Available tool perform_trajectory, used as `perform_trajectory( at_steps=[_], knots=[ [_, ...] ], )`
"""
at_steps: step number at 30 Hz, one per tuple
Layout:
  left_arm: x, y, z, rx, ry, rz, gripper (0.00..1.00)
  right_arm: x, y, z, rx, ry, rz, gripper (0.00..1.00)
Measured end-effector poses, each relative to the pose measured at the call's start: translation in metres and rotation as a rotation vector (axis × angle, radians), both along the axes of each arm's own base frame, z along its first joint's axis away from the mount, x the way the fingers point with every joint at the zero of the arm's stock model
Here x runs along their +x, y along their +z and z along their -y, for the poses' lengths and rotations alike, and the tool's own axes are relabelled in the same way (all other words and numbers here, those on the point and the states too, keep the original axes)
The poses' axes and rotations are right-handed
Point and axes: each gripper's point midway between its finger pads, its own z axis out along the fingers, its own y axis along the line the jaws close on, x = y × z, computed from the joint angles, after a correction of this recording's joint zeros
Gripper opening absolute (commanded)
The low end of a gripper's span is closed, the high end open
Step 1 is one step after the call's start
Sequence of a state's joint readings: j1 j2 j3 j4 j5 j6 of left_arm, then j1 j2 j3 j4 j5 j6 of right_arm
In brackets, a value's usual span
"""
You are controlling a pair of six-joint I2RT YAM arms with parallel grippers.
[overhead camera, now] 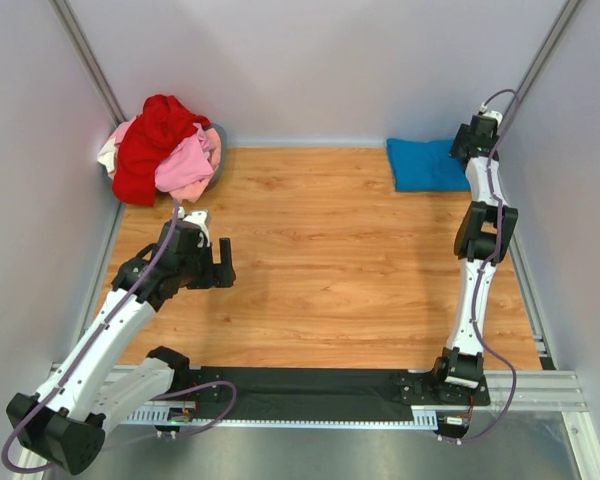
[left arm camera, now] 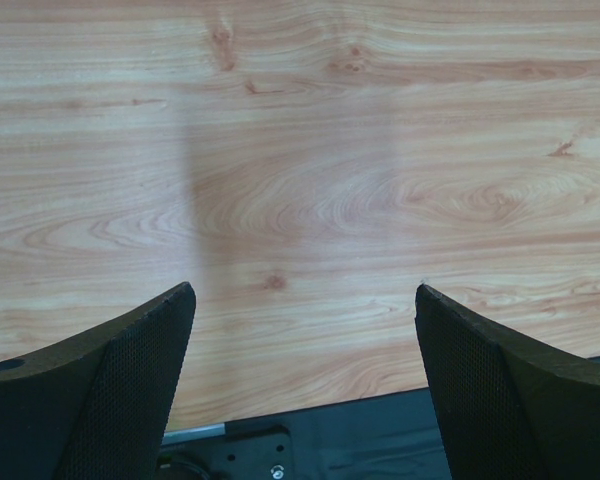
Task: Fold and stack the t-shirts
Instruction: Neatly place the folded tshirt to the corner, then reset both grippers
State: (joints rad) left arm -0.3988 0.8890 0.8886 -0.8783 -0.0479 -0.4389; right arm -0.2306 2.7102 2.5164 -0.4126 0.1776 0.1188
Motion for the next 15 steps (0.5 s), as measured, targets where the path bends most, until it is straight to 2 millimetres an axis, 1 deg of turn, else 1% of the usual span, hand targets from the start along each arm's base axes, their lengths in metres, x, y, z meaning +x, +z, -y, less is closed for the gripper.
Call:
perform_trajectory(
  at_steps=[2, 5, 7, 9, 10, 11, 13, 15],
  knots=[
    [0.0, 0.0, 0.0, 0.0, 0.0, 0.0, 0.97, 0.002, 0.005, 0.005, -0.019, -0.021, 0.021, 0.88],
    [0.0, 0.001, 0.0, -0.003, 0.0, 0.006, 0.97, 0.004, 0.014, 0.011, -0.035, -0.051, 0.057, 0.98],
    [-0.001, 0.003, 0.0, -0.008, -0.001, 0.015, 0.98, -0.003, 0.015, 0.013, -0.032, -0.071, 0.045, 0.99],
    [-0.002, 0.005, 0.0, -0.015, -0.004, 0.025, 0.99, -0.014, 0.021, 0.012, -0.018, -0.086, 0.036, 1.0],
    [-0.003, 0.006, 0.0, -0.018, -0.005, 0.031, 0.99, -0.02, 0.027, 0.01, -0.008, -0.093, 0.036, 1.0],
    [-0.004, 0.008, 0.0, -0.023, -0.009, 0.038, 0.99, -0.025, 0.035, 0.008, 0.006, -0.099, 0.045, 1.0],
    [-0.006, 0.012, 0.001, -0.034, -0.015, 0.057, 0.99, -0.033, 0.063, 0.003, 0.04, -0.102, 0.08, 1.0],
    [-0.008, 0.017, 0.002, -0.046, -0.021, 0.084, 0.99, -0.041, 0.103, -0.006, 0.079, -0.097, 0.145, 1.0]
  ],
)
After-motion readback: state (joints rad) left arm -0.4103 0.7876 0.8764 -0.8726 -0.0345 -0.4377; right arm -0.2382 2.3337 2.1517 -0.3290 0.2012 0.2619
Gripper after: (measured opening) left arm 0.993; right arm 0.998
